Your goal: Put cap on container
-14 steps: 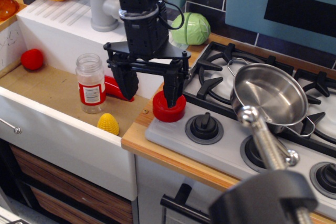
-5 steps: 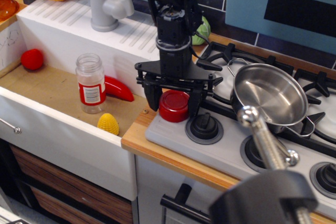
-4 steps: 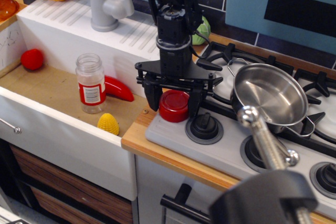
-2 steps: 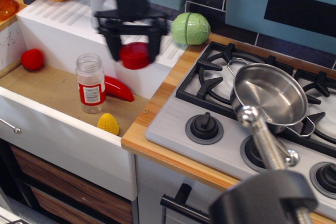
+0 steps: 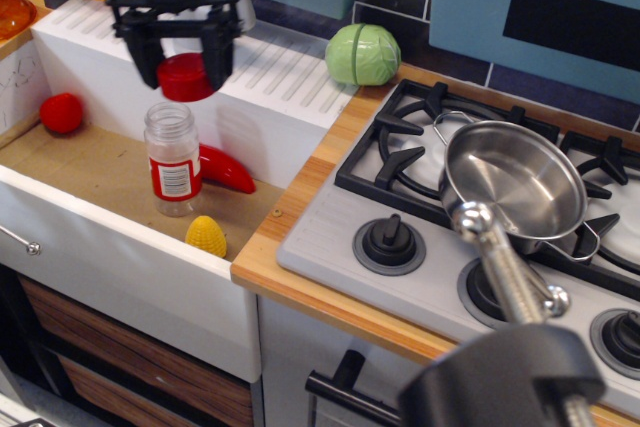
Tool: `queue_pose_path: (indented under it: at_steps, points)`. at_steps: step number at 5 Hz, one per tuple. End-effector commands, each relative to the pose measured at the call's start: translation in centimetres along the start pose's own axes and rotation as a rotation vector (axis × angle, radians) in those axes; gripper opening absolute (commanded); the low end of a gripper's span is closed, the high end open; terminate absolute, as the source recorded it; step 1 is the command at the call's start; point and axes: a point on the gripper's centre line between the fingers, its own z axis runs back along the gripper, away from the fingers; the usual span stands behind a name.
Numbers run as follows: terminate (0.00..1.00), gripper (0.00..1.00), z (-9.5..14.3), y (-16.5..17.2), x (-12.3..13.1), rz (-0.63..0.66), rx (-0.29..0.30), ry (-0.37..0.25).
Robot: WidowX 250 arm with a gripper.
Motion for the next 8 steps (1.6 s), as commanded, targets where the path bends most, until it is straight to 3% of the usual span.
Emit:
queue_pose_path:
  at_steps: [1, 4, 6, 8]
  points:
    - [0.0, 0.0, 1.5, 2.4, 1.9, -0.003, 0.044, -0.068]
    - [0.0, 0.0, -2.7, 3.0, 1.5, 0.025, 0.13, -0.117]
    - [0.0, 0.0, -2.2, 2.3, 3.4, 0.08, 0.114, -0.134]
    - [0.0, 0.0, -2.7, 2.8, 4.3, 0.11, 0.147, -0.117]
